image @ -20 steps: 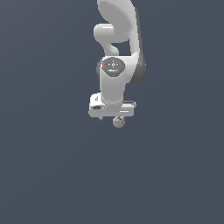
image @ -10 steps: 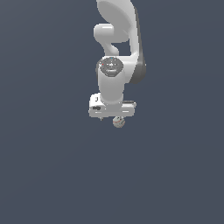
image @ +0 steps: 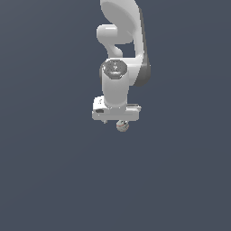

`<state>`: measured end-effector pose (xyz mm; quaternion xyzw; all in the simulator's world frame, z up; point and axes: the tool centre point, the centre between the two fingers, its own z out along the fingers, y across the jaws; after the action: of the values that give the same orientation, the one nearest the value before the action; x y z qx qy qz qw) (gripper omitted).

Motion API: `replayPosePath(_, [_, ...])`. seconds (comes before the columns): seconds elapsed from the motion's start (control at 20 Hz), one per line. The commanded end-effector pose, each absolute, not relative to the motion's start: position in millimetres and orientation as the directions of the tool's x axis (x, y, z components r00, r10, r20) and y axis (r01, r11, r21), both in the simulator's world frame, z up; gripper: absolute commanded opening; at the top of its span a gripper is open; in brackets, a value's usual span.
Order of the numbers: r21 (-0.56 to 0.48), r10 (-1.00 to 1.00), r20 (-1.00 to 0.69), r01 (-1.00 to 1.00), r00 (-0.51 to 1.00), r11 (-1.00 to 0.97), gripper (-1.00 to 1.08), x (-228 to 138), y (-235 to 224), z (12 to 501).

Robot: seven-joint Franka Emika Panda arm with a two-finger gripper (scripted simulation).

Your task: Pick up the object and move it to a goal position.

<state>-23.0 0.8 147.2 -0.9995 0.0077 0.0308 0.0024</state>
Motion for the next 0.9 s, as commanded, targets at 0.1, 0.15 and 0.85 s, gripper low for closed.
replayPosePath(0.1, [-0.002,-0.066,-0.058,-0.066,0.996,-0.998,1.0,-26,4,144])
replayPosePath(0.15, [-0.001,-0.08,-0.057,-0.081,0.995,-0.997,1.0,-26,5,143])
replayPosePath(0.85, [0.009,-0.383,-0.035,-0.383,0.923,-0.924,1.0,-44,21,123])
